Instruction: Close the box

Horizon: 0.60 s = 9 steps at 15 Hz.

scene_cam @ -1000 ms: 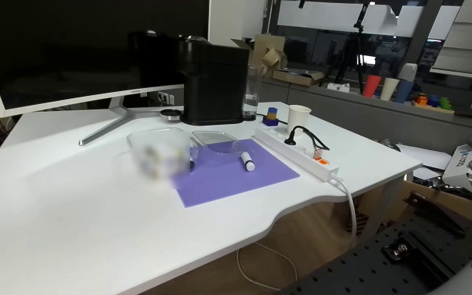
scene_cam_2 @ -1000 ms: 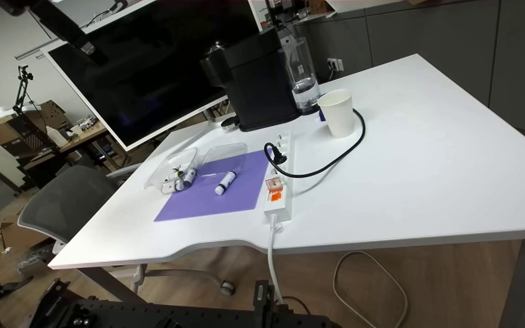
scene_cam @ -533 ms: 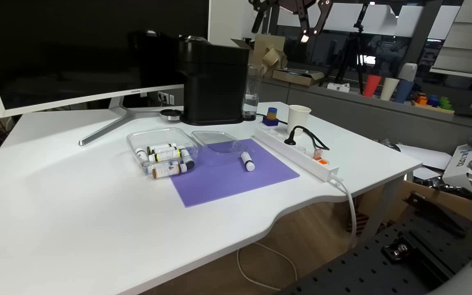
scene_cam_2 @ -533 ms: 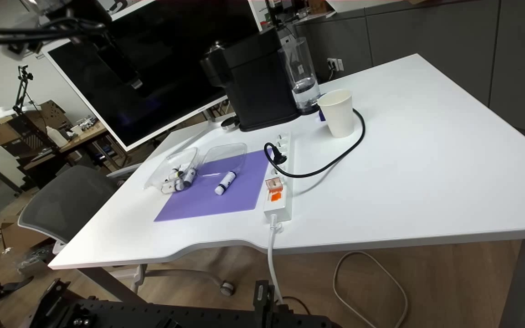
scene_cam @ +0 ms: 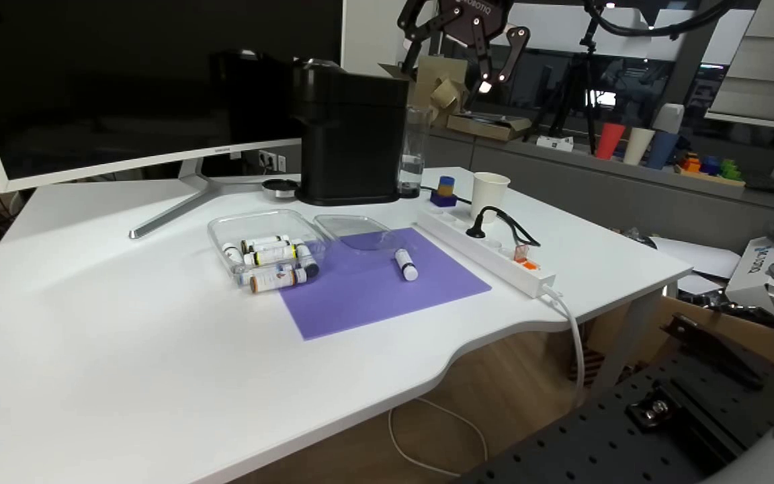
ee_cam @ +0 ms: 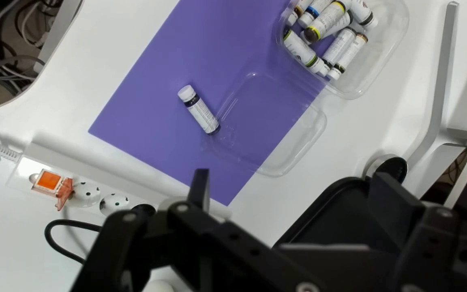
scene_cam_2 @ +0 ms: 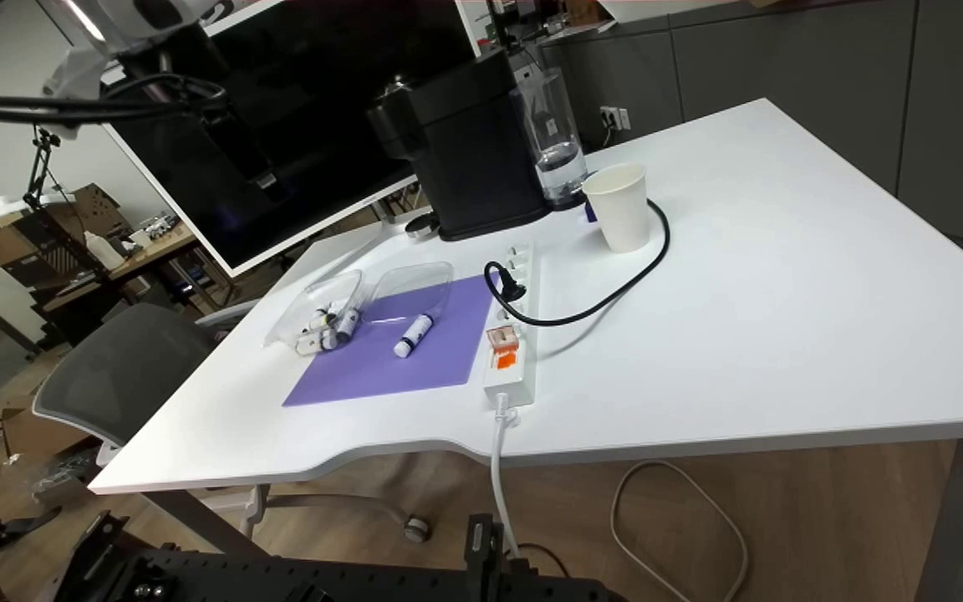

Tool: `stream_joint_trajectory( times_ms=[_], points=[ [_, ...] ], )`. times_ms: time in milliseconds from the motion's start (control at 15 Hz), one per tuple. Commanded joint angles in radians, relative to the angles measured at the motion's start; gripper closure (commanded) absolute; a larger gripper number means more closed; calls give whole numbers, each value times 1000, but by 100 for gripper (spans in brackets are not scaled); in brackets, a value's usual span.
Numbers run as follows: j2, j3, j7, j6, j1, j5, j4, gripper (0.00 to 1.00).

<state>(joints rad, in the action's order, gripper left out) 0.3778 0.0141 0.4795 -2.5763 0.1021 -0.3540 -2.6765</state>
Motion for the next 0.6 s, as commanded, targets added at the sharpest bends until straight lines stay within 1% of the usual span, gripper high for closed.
stream_joint_trajectory(
  times_ms=[0,133,333,467,533],
  points=[
    [-52,-15,75,-95,17,-20,2,0],
    [-113,-3,102,-164,15,-61,18,0],
    [-229,36,96,-256,-19,-189,61,0],
    [-301,52,64,-265,-38,-312,105,0],
    [-341,57,51,-248,-44,-371,136,0]
  ],
)
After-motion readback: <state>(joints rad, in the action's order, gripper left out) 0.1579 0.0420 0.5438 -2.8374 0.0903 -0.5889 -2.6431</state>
